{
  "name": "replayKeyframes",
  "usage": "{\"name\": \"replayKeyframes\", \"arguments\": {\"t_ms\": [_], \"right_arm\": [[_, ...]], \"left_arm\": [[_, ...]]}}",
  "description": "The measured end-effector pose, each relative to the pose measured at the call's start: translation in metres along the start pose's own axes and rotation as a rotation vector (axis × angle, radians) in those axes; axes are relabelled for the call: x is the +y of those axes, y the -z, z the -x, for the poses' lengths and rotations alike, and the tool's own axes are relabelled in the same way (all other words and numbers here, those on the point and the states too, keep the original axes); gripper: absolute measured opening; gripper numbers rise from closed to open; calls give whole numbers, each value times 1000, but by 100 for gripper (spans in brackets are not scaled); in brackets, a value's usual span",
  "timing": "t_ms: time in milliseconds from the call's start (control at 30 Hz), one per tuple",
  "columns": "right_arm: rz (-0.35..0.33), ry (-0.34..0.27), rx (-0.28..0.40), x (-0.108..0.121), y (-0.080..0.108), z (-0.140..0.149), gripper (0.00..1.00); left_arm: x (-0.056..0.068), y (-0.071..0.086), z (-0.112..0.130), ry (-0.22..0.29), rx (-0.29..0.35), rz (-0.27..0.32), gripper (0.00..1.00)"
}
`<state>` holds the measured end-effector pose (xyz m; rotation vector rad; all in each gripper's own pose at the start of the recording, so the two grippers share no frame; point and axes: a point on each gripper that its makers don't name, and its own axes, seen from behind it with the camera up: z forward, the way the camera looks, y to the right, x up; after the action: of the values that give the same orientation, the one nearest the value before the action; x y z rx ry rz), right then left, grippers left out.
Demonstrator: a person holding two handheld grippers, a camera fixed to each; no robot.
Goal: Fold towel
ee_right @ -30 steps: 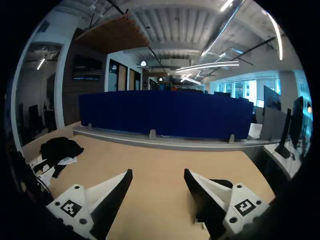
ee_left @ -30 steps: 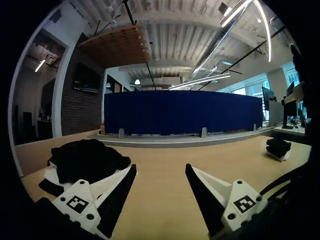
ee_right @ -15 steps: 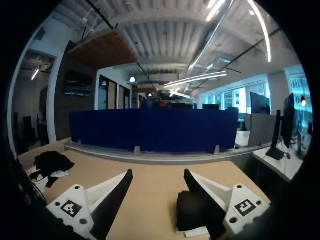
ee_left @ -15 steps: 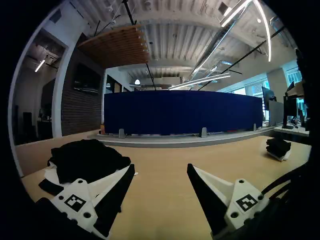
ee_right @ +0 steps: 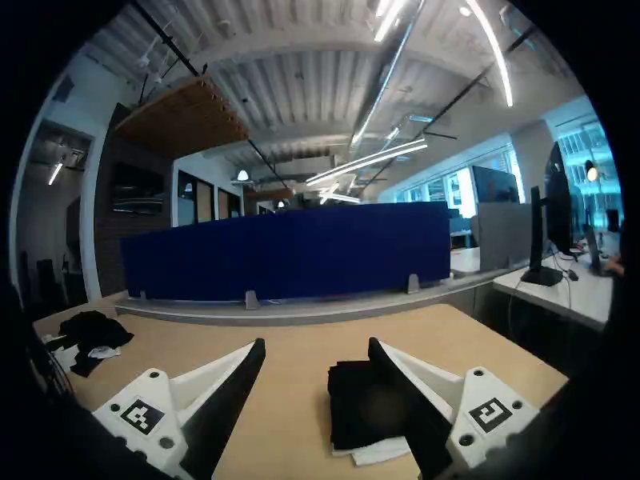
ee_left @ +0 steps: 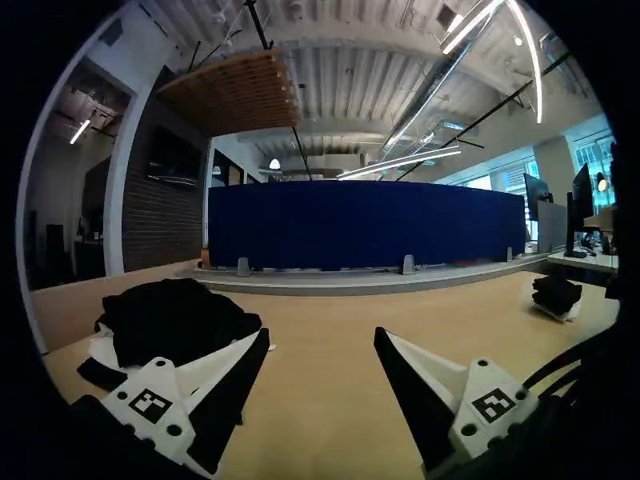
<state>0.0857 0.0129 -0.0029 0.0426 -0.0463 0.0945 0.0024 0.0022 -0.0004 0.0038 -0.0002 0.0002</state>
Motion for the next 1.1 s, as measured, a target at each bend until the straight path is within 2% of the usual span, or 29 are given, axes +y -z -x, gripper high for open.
{"name": "replayKeyframes", "arguments": {"t_ms": [300, 800, 1100], "right_arm": [[23, -19, -23, 4, -5, 52, 100], [10, 9, 6, -3, -20, 71, 100], [16, 18, 14, -5, -17, 81, 100]], "left_arm": [[0, 0, 0, 0, 0, 0, 97], [0, -1, 0, 0, 0, 0, 97], [0, 0, 0, 0, 0, 0, 97]]}}
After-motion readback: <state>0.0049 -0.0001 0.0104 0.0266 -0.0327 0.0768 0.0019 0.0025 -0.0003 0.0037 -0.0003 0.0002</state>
